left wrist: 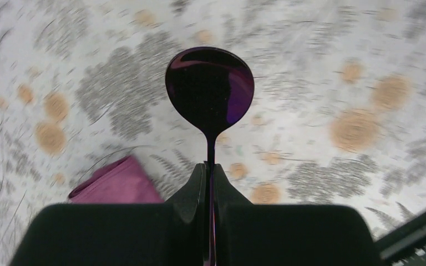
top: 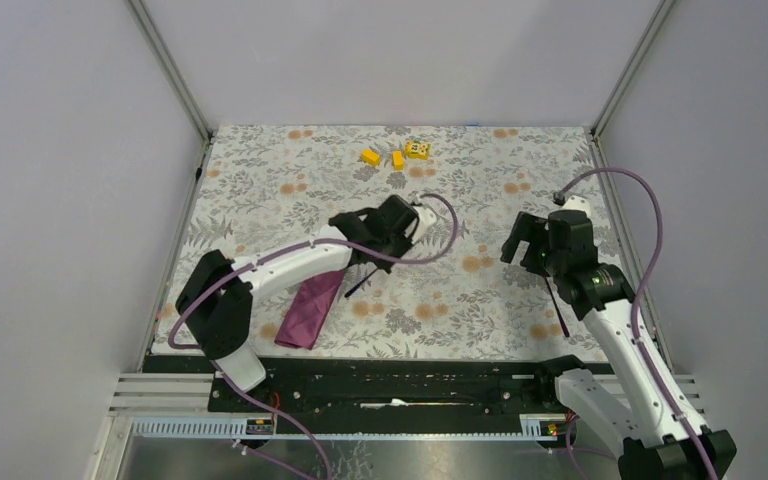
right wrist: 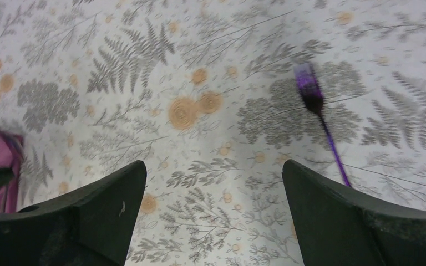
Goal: Fold the napkin into a case and place the utensils inside
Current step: Pick up the spoon from the center of the board, then insert the spoon into the folded napkin.
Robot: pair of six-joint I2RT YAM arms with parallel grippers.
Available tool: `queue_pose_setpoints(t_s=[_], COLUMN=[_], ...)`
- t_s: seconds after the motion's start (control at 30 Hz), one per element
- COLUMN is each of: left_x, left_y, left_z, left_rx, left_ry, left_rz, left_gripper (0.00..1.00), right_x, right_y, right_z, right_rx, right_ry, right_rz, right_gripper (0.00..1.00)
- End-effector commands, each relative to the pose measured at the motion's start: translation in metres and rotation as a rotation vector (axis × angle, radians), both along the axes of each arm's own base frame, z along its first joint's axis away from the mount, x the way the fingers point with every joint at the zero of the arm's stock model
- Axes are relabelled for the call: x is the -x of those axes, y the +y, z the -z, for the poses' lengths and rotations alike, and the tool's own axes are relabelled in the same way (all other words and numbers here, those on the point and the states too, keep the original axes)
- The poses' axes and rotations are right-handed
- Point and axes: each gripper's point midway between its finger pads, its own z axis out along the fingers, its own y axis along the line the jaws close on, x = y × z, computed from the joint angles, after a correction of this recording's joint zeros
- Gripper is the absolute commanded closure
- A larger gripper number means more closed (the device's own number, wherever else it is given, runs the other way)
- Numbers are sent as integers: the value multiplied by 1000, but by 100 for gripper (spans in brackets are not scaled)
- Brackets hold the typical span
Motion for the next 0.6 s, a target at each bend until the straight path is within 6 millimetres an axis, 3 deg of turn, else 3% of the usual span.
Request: queue_pose_setpoints(t_s=[0.0, 0.17, 0.33, 0.5, 0.57], left_x=[-36, -66, -86, -87, -86], left_y=[49, 83, 101, 118, 122], left_z=[-14, -6, 5, 22, 26], left_rx=[20, 14, -15, -60, -58], left_ry=[-15, 1, 25, 76, 82], left_rz=[-222, -320, -369, -400, -407], left_gripper=[100, 100, 100, 100, 100], right_x=[-3, 11, 42, 73, 75], right_y=[54, 109, 165, 234, 259], right_z=[21, 42, 65, 59, 53], right_rx=[-150, -326, -288, -458, -513], right_ry=[67, 169, 250, 224, 172], right_rz=[-258, -534, -764, -988, -1038], right_gripper=[0, 0, 0, 3, 8])
